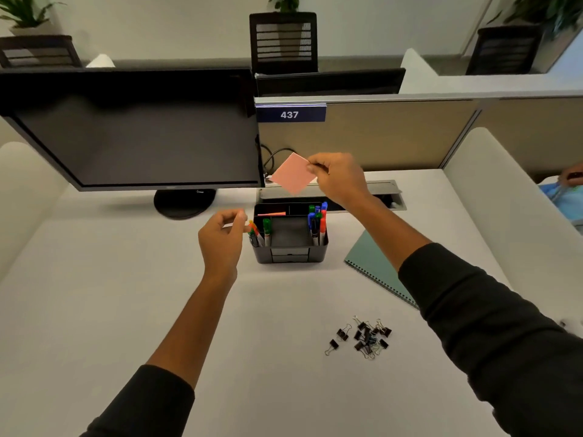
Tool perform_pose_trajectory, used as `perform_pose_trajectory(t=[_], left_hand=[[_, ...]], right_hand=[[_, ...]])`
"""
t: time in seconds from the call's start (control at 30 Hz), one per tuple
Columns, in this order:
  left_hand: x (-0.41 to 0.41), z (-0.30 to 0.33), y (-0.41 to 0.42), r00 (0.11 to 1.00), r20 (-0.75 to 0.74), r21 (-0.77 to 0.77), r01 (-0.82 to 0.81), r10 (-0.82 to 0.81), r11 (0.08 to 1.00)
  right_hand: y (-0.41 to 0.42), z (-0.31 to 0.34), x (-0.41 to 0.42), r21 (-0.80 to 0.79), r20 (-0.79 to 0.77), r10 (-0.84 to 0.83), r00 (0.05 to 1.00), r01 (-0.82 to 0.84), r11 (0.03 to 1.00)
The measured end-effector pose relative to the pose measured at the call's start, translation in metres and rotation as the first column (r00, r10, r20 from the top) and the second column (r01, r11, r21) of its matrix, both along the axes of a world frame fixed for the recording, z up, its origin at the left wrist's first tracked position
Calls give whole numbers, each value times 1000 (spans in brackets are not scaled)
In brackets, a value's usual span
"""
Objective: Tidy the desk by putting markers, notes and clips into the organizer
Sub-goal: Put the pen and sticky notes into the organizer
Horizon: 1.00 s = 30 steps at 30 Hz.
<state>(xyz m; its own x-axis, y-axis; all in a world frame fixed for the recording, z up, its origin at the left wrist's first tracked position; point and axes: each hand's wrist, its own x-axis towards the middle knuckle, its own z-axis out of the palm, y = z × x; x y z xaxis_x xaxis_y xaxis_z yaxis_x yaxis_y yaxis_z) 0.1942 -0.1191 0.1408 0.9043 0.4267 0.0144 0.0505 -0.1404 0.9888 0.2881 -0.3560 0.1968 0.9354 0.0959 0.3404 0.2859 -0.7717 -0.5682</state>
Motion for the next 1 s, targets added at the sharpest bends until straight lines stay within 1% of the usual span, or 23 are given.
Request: perform_pose_trajectory(t=[0.07, 0.1, 0.23, 0.37, 0.63, 0.73, 0.9, 1.0], left_hand=[[-12, -9, 6, 1000, -22, 39, 7, -7, 999], [-20, -14, 9, 999, -30, 50, 18, -16, 999], [-53, -35, 24, 994, -92, 56, 58, -52, 997], [-83, -53, 37, 982, -188, 21, 31, -27, 999], [-121, -70, 53, 959, -284, -51, -16, 1, 999], [-128, -73, 54, 951, -308, -55, -16, -1, 998], [-132, -78, 44, 935, -352, -37, 40, -50, 999], [-128, -80, 28, 917, -380, -6, 129, -122, 992]], right_hand=[[-6, -8, 5, -193, 6, -27, 1000, 27, 981], [-8, -13, 9, -256, -9, -29, 1000, 26, 966], [-9, -35, 23, -372, -60, -71, 996, 43, 927], [-3, -50, 33, -530, -149, -58, 987, -30, 848], [6, -72, 48, -607, -216, -89, 972, -62, 792], [9, -77, 53, -620, -259, -111, 960, -77, 781], [8, -83, 56, -616, -298, -103, 949, -108, 780], [5, -83, 54, -574, -290, -110, 951, -81, 815]])
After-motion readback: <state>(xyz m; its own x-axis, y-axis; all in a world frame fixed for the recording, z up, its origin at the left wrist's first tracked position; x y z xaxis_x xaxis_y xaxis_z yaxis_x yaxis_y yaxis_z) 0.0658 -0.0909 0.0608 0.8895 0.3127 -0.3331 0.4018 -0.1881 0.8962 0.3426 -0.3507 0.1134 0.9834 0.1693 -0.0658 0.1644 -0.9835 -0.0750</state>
